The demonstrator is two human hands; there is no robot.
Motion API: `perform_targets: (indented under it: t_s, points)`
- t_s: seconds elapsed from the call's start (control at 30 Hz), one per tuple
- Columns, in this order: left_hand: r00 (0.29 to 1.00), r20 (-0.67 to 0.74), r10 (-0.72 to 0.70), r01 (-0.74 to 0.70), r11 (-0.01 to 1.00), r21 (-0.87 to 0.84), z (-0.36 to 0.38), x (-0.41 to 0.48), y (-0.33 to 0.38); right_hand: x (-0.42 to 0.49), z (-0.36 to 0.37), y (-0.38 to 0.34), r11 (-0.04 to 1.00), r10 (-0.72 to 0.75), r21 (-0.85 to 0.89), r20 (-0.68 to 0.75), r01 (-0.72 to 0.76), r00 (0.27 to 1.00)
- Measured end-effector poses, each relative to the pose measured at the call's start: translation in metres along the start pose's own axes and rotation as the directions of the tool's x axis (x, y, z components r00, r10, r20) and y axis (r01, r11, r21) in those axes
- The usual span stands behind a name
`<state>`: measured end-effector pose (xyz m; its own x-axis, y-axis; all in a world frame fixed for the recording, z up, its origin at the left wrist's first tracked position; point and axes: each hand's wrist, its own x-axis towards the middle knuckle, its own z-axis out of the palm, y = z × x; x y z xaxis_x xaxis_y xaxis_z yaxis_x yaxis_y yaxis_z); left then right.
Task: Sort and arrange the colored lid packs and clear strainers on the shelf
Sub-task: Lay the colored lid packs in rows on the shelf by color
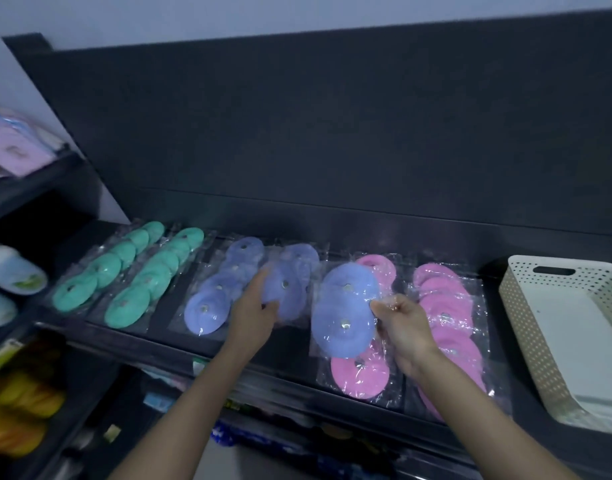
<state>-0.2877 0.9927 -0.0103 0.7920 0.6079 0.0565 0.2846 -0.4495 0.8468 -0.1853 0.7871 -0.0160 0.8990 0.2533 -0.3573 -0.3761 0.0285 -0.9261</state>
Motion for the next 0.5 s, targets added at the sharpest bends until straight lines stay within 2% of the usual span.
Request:
perform_targets:
  t_s: [0.13, 0.23, 0.3, 0.4, 0.5]
  points:
    - [0.997, 0.026, -0.069, 0.07, 0.997, -0.027, -0.01, 0.01, -0.011, 0.004, 0.013, 0.0, 0.998, 0.017, 0.063, -0.047, -0.014, 0.999]
    - [0.981, 0.067, -0.184, 0.195, 0.952, -0.237, -0.019, 0.021, -0.023, 0.007, 0.02, 0.002, 0.996, 0.009, 0.092, -0.124, 0.002, 0.992]
    - [0.958, 0.161, -0.239, 0.279, 0.909, -0.311, -0.027, 0.026, -0.03, 0.006, 0.026, 0.003, 0.993, 0.003, 0.114, -0.164, 0.017, 0.986]
    - [0.916, 0.313, -0.25, 0.339, 0.9, -0.273, -0.036, 0.032, -0.038, 0.002, 0.034, 0.003, 0.987, -0.003, 0.156, -0.202, 0.035, 0.979]
    - [0.92, 0.343, -0.189, 0.292, 0.914, -0.28, -0.043, 0.043, -0.043, 0.0, 0.04, 0.003, 0.985, -0.01, 0.165, -0.25, 0.053, 0.968]
